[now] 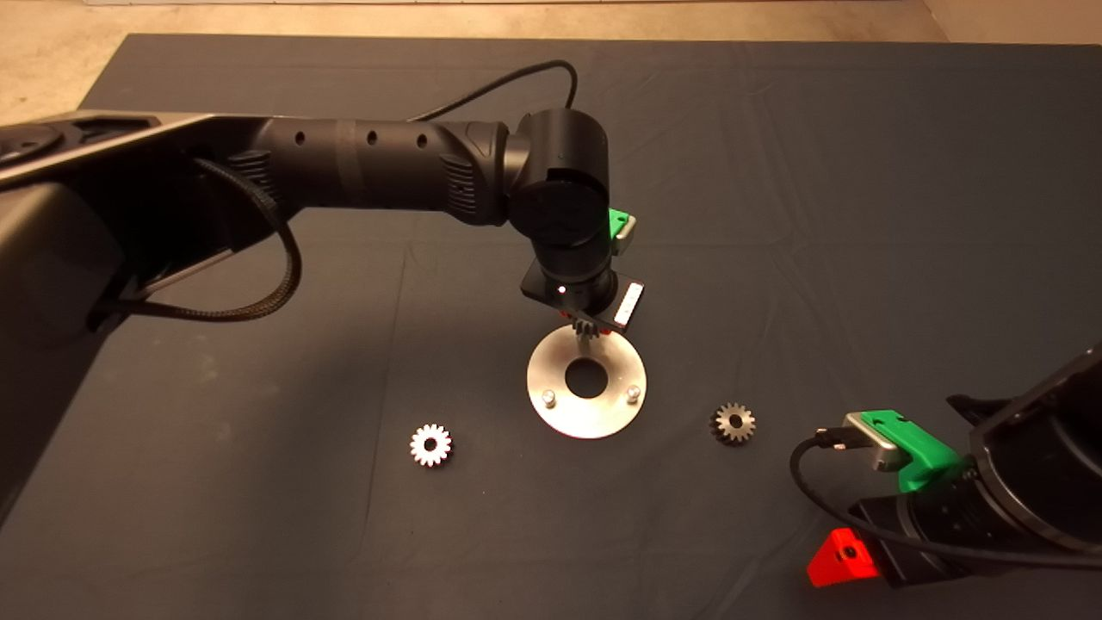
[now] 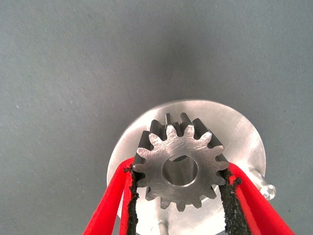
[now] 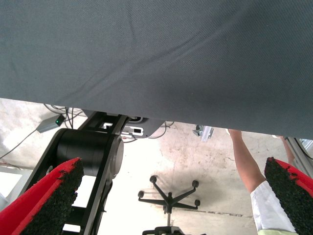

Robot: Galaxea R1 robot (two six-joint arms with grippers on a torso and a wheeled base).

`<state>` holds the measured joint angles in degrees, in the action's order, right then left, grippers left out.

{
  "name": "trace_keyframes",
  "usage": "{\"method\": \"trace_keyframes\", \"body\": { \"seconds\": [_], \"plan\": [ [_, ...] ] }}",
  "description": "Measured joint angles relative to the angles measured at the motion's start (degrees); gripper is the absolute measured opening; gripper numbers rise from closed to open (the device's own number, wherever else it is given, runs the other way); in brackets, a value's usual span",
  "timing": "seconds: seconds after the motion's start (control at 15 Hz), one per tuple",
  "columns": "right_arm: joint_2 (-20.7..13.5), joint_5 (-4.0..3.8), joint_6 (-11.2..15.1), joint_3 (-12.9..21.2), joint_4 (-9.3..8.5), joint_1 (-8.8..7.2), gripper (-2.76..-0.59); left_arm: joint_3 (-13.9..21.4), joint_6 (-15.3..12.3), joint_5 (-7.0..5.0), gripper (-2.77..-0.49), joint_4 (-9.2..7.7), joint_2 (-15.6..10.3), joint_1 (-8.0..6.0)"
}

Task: Install three planetary gears onto the carrier pins

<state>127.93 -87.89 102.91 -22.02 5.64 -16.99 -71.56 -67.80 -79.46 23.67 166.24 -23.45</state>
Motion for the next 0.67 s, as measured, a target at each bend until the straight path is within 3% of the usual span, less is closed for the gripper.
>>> {"method": "trace_keyframes", "body": {
  "seconds": [0.2, 0.53, 0.67],
  "plan": [
    [0.0, 0.0, 0.0, 0.0, -0.02, 0.0, -0.61, 0.0, -0.06, -0.04, -2.32, 0.39, -0.01, 0.23],
    [0.0, 0.02, 0.0, 0.0, -0.02, 0.0, -0.61, 0.1, -0.06, -0.22, -2.32, 2.39, -0.06, 1.9],
    [0.0, 0.0, 0.0, 0.0, -0.02, 0.0, -0.61, 0.1, -0.06, -1.5, -2.32, 3.63, -0.01, 2.04]
  ]
}}
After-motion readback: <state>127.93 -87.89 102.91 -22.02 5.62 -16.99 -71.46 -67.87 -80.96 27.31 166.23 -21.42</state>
